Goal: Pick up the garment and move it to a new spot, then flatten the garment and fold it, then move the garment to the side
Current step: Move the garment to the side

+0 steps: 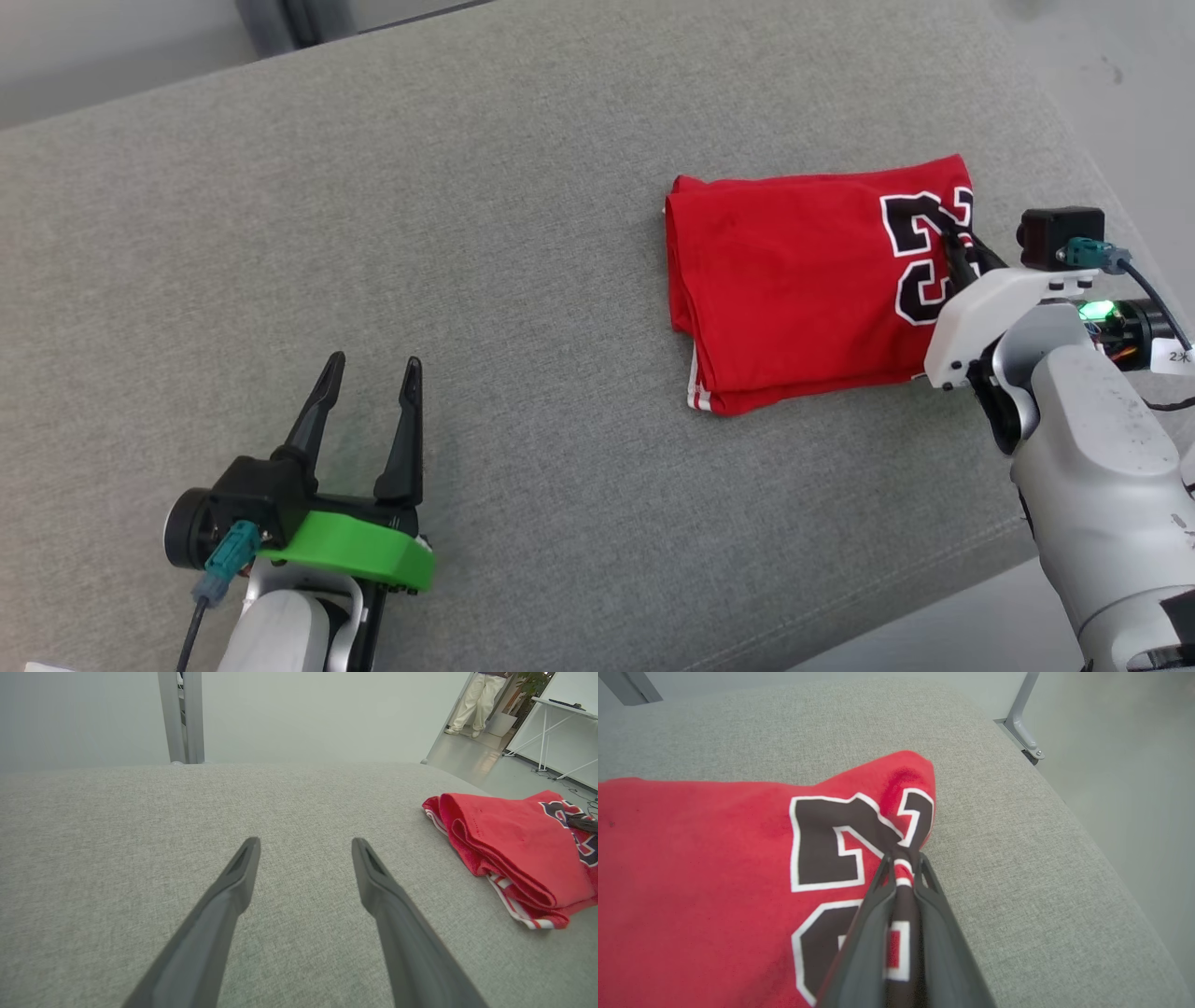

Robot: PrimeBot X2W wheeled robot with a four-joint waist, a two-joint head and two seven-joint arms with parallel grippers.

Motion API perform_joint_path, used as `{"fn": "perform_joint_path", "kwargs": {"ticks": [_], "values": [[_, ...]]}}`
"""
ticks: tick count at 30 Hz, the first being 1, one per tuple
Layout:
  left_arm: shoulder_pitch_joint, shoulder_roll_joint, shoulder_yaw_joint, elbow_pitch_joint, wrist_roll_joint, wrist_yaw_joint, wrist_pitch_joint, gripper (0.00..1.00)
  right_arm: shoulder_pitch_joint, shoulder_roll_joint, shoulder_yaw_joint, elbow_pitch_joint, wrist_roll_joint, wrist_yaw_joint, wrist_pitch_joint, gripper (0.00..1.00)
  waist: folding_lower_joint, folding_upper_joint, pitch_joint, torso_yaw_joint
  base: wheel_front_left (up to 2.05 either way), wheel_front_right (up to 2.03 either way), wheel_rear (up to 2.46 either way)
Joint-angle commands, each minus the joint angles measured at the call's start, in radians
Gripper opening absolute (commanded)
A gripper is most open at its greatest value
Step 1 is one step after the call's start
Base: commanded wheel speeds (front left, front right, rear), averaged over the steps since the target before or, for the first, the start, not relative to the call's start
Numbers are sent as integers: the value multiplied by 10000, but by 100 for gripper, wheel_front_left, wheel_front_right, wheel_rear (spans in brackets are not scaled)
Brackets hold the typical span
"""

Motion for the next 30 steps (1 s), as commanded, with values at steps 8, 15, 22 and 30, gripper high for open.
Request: {"fn": "perform_joint_path", "kwargs": {"ticks": [8,15,22,30], "values": [[-374,264,-52,-117,11,-31,-5,100,-1311,148,-129,484,-250,-17,-416,0,0,0,945,-167,0,0,0],[-599,242,108,-352,43,-32,-5,100,-2762,-395,-558,908,-317,-19,-350,0,0,0,1389,594,0,0,0],[-733,158,160,-566,129,-32,-5,100,-3680,-1660,-1674,1526,-554,-19,-537,0,0,0,1761,1242,0,0,0],[-678,107,126,-701,130,-33,-5,100,-3566,-2624,-2793,2248,-1327,-17,-949,95,0,0,1896,1500,0,0,0]]}}
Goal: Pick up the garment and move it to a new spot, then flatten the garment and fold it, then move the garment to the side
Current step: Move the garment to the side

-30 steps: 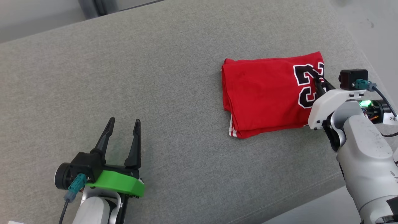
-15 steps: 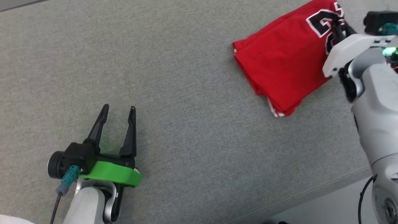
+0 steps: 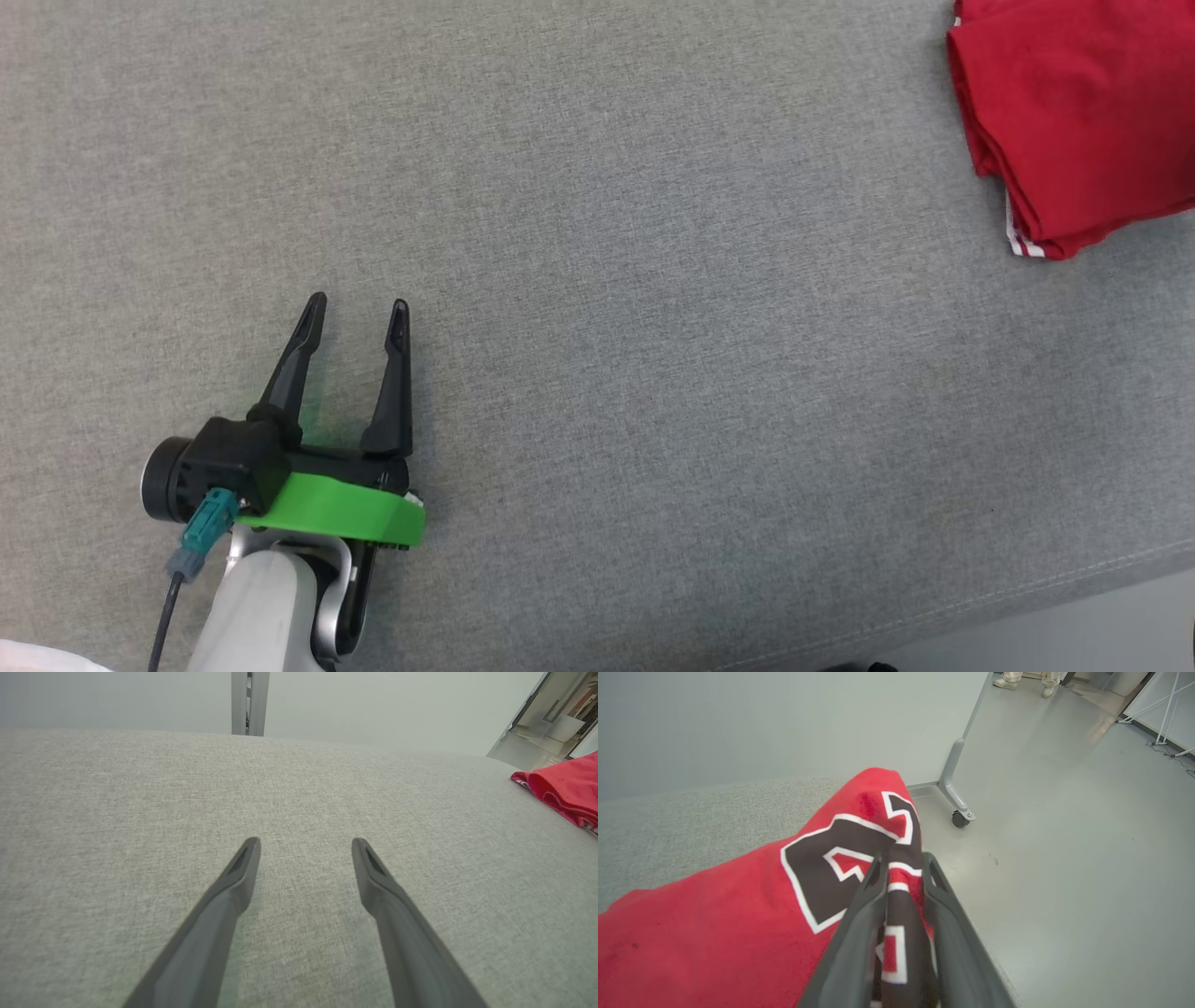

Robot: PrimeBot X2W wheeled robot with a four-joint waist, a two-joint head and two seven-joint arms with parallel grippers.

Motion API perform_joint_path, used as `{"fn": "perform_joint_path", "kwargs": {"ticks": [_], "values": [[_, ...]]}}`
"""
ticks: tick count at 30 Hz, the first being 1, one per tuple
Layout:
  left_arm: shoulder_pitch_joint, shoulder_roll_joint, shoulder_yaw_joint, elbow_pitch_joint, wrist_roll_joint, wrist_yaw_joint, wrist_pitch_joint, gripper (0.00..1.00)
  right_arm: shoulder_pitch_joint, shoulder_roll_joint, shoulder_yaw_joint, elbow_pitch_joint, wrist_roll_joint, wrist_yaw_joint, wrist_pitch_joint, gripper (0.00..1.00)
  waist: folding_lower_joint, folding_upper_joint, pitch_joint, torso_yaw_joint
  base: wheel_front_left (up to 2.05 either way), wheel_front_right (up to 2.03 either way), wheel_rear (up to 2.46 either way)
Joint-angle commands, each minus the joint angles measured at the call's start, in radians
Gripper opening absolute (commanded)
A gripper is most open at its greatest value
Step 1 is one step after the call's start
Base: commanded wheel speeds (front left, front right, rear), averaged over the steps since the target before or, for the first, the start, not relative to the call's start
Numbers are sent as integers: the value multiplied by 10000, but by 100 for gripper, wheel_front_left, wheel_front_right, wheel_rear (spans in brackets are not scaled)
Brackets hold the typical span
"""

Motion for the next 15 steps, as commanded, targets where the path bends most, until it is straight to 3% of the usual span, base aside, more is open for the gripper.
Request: {"fn": "perform_joint_path", "kwargs": {"ticks": [1,7,15], "values": [[-94,14,21,-8,74,-33,-5,100,175,-64,-173,149,-141,-15,-99,100,0,0,41,63,0,0,0],[82,47,55,62,76,-33,-5,100,414,259,-808,376,-816,-15,-474,100,0,0,-166,-47,0,0,0],[243,-16,42,204,-16,-33,-5,100,445,767,-584,189,-1519,-15,-876,100,0,0,-863,-87,0,0,0]]}}
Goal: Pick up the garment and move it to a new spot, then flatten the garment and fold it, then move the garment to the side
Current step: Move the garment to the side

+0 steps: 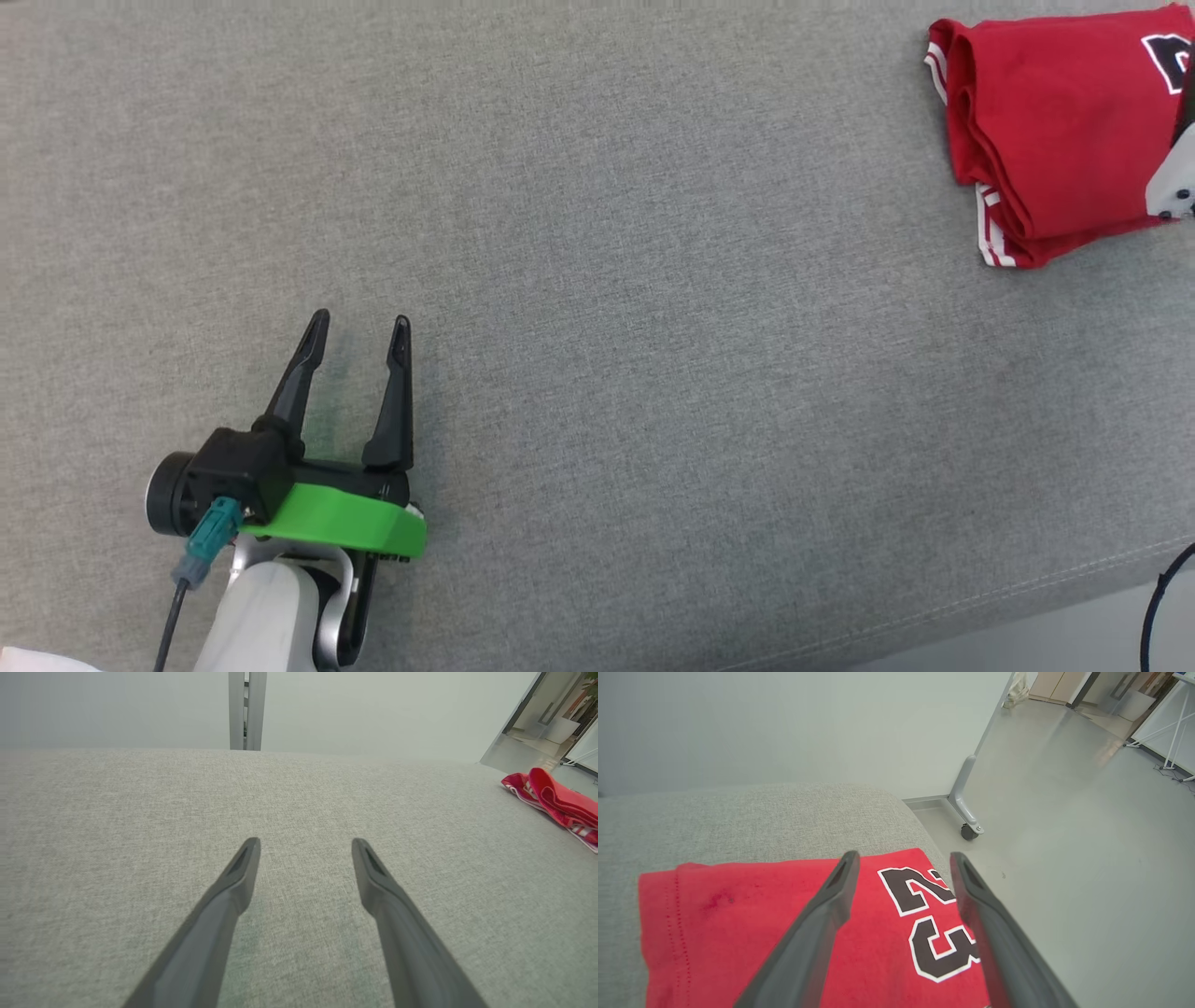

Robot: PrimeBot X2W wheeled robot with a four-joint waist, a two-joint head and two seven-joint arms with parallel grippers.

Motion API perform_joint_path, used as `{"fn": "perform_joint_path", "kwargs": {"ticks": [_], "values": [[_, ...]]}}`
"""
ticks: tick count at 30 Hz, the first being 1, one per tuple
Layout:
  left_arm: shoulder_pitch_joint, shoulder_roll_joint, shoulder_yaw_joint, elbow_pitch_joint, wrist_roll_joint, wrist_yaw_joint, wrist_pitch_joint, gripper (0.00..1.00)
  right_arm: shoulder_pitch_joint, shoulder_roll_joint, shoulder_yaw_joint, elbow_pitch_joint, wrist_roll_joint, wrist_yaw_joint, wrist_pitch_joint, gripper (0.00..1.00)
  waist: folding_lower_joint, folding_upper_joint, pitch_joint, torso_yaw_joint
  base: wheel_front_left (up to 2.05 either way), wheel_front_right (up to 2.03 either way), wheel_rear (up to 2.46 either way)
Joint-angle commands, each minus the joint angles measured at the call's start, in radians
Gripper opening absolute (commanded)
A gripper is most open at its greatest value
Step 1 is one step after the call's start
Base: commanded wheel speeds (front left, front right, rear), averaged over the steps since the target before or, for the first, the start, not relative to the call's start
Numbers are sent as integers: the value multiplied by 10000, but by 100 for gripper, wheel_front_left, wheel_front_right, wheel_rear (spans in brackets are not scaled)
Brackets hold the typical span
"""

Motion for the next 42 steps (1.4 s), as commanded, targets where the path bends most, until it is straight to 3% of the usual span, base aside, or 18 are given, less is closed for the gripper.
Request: {"fn": "perform_joint_path", "kwargs": {"ticks": [1,11,21,33,42], "values": [[123,-16,85,9,-59,-32,-5,100,152,26,94,-100,-128,-15,-110,100,0,0,-382,24,0,0,0],[580,-221,701,78,-147,-28,-5,100,946,1202,1100,-1262,-323,-15,-288,100,0,0,-1904,436,0,0,0],[1296,-468,1441,471,-233,25,-5,100,3607,2498,2000,-3481,418,-15,-294,100,0,0,-3080,983,0,0,0],[2278,-576,1667,799,-228,27,-5,100,7261,2694,3333,-5893,2399,-15,-297,100,0,0,-3750,1421,0,0,0],[2711,-593,1681,514,-430,141,-3,100,8878,2697,3702,-7230,3093,-15,-298,100,0,0,-3811,1424,0,0,0]]}}
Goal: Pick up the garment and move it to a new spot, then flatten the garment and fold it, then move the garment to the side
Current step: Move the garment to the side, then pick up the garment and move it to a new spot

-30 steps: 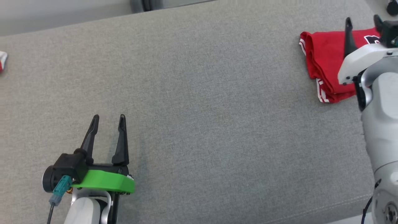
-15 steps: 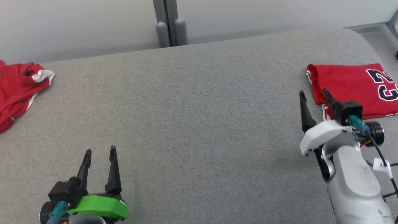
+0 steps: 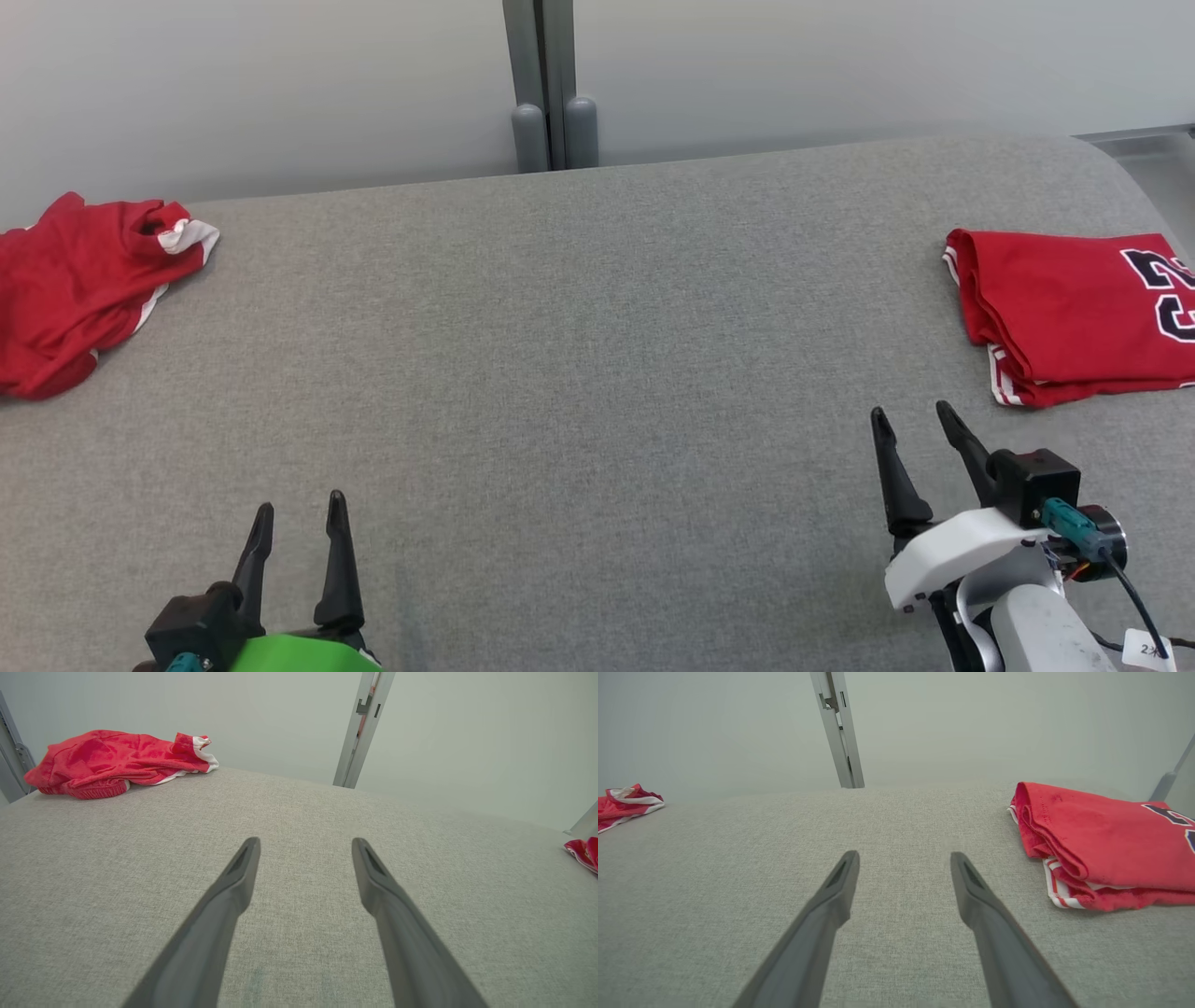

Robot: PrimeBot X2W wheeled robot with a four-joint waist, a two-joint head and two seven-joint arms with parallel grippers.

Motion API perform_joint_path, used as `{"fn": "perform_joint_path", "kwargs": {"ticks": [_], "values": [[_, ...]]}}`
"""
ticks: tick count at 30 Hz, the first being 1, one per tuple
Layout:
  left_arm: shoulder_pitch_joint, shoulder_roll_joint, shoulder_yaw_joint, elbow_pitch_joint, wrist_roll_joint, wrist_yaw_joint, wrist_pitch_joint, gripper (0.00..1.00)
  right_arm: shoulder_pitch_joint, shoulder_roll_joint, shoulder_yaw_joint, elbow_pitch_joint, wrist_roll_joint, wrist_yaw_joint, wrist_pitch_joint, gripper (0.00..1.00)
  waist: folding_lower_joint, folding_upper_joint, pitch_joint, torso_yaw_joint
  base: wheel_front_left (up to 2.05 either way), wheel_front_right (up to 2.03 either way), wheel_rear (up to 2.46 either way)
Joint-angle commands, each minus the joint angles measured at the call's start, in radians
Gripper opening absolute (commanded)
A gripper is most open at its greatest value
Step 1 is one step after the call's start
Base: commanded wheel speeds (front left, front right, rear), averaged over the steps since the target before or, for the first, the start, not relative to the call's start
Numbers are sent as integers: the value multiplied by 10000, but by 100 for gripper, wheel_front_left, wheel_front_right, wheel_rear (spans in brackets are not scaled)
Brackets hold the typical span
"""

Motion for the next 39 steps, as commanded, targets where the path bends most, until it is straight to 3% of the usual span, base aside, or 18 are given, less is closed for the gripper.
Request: {"fn": "perform_joint_path", "kwargs": {"ticks": [1,26,31,39], "values": [[108,-2,15,-64,-77,54,-5,100,171,-43,68,-141,116,-15,-46,100,0,0,16,-36,0,0,0],[-11,0,-212,3,-116,99,-4,100,360,-40,74,-173,127,-15,-46,100,0,0,-128,209,0,0,0],[-202,6,-359,-49,-60,116,-4,100,362,-37,-179,-286,-37,-15,-47,100,0,0,-107,873,0,0,0],[-219,7,-126,-111,100,68,-4,100,465,-41,-145,-401,60,-16,-46,100,0,0,-118,2635,0,0,0]]}}
